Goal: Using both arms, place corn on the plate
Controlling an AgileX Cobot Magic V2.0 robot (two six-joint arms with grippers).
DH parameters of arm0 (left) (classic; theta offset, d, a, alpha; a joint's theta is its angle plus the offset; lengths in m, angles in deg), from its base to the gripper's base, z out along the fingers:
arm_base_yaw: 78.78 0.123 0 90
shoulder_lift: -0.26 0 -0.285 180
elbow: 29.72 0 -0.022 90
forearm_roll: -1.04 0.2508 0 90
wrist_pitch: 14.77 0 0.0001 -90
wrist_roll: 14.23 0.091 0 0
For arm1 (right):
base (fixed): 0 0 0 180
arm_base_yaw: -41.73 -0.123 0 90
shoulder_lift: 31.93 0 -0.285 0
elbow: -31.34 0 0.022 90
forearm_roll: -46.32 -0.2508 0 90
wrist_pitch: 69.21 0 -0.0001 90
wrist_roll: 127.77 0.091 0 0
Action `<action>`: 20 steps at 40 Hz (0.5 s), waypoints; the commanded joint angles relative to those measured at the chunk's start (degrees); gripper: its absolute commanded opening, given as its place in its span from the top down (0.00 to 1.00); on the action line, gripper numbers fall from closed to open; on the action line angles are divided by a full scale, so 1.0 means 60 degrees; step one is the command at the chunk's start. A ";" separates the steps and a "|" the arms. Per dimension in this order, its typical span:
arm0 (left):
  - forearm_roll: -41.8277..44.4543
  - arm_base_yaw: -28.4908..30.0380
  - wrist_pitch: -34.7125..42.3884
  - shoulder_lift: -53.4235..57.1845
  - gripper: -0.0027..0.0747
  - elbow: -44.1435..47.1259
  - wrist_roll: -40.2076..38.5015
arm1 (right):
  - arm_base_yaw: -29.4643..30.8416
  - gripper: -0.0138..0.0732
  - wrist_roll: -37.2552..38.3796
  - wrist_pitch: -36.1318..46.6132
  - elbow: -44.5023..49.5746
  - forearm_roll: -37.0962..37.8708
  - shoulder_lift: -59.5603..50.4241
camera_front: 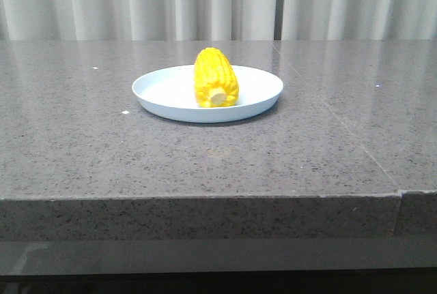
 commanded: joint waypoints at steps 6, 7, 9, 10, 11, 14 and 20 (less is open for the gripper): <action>-0.0052 0.0014 0.0770 0.0194 0.99 0.0014 0.0002 | 0.0066 0.91 -0.0084 0.0731 -0.0259 0.0077 0.0018; -0.0052 0.0014 0.0770 0.0194 0.99 0.0014 0.0002 | 0.0066 0.91 -0.0084 0.0731 -0.0259 0.0077 0.0018; -0.0052 0.0014 0.0770 0.0194 0.99 0.0014 0.0002 | 0.0066 0.91 -0.0084 0.0809 -0.0185 0.0077 0.0007; -0.0052 0.0014 0.0770 0.0194 0.99 0.0014 0.0002 | 0.0066 0.91 -0.0084 0.0916 -0.0129 0.0077 -0.0003; -0.0052 0.0014 0.0770 0.0194 0.99 0.0014 0.0002 | 0.0066 0.91 -0.0084 0.0990 0.0006 0.0077 -0.0016; -0.0052 0.0014 0.0770 0.0194 0.99 0.0014 0.0002 | 0.0095 0.91 -0.0084 0.1077 0.0330 0.0077 -0.0164; -0.0052 0.0014 0.0770 0.0194 0.99 0.0014 0.0002 | 0.0582 0.91 0.0078 0.1041 0.1233 0.0077 -0.0923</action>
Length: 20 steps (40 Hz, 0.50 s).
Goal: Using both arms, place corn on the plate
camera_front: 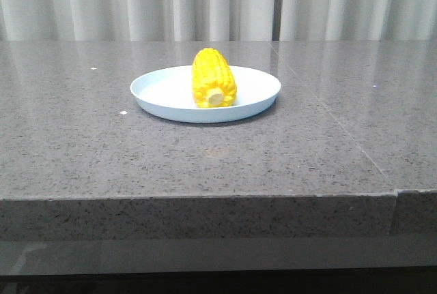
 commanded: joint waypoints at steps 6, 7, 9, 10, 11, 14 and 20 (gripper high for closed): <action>-0.0052 0.0014 0.0770 0.0194 0.99 0.0014 0.0002 | 0.1248 0.91 0.0876 0.0595 0.1115 0.0077 -0.1392; -0.0052 0.0014 0.0770 0.0194 0.99 0.0014 0.0002 | 0.1416 0.91 0.0915 0.0526 0.1230 0.0077 -0.1576; -0.0052 0.0014 0.0770 0.0194 0.99 0.0014 0.0002 | 0.1678 0.91 0.0915 0.0500 0.1517 0.0077 -0.1850; -0.0052 0.0014 0.0770 0.0194 0.99 0.0014 0.0002 | 0.1778 0.91 0.0905 0.0500 0.1686 0.0077 -0.1977; -0.0052 0.0014 0.0770 0.0194 0.99 0.0014 0.0002 | 0.1930 0.91 0.0841 0.0500 0.1858 0.0077 -0.2082; -0.0052 0.0014 0.0770 0.0194 0.99 0.0014 0.0002 | 0.2152 0.91 0.0801 0.0577 0.2347 0.0077 -0.2288; -0.0052 0.0014 0.0770 0.0194 0.99 0.0014 0.0002 | 0.2380 0.91 0.0566 -0.0044 0.2348 0.0154 -0.2413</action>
